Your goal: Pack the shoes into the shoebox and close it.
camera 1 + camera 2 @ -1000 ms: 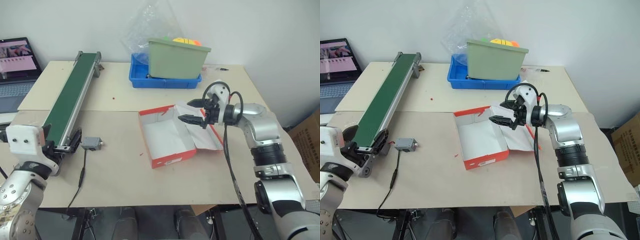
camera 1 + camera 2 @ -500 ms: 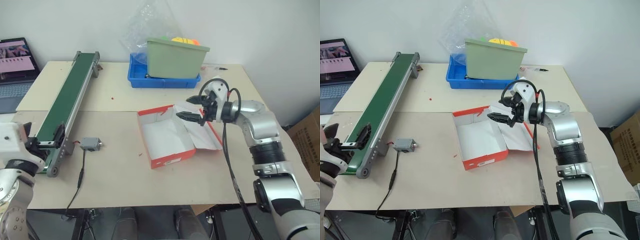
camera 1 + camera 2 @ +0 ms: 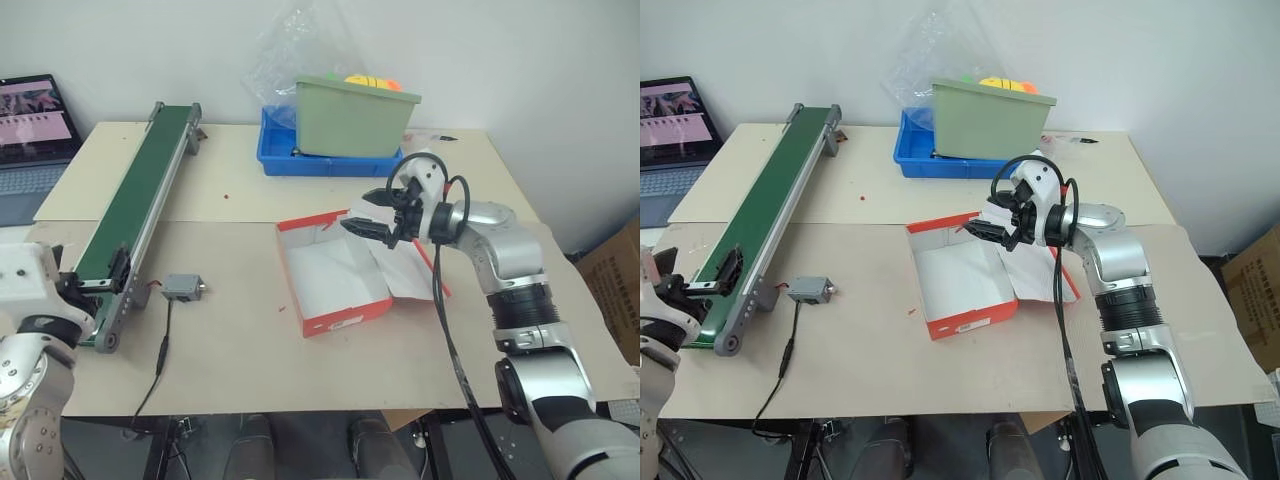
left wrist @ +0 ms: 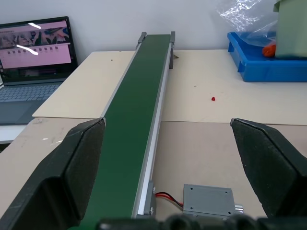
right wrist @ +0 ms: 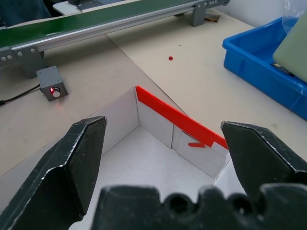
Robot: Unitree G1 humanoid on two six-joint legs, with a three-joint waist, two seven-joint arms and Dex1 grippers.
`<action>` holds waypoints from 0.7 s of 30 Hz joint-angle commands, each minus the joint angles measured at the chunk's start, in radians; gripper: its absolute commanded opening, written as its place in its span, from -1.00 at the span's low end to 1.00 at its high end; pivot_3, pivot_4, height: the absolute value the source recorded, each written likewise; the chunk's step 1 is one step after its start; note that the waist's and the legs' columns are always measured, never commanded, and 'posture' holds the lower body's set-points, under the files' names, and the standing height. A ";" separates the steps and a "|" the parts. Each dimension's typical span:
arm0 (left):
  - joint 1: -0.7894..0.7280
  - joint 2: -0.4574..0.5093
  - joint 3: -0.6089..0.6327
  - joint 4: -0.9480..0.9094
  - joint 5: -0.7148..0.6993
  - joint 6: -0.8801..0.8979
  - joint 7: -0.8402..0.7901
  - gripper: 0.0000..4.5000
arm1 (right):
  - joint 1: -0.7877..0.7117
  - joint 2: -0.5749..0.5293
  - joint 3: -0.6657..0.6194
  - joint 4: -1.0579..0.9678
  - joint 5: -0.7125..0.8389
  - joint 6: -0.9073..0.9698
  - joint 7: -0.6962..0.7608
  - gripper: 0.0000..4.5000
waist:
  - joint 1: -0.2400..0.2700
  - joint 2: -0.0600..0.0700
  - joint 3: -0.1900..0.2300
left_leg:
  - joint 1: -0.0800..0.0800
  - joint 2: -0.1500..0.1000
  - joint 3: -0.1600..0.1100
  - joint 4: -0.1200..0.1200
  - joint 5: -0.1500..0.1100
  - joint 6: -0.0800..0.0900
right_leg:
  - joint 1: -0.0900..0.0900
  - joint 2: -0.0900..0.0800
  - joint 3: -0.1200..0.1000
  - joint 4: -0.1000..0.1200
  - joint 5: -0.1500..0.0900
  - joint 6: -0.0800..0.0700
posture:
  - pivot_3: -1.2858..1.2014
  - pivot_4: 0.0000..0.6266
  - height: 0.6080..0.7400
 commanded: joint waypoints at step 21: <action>-0.042 0.040 -0.022 0.061 0.056 -0.043 -0.017 0.99 | 0.008 -0.008 -0.021 -0.089 0.032 0.018 -0.009 1.00 | 0.000 0.000 0.000 | 0.000 0.000 0.000 0.000 0.000 0.000 | 0.000 0.000 0.000 0.000 0.000 0.000 | 0.03 -0.52 1.00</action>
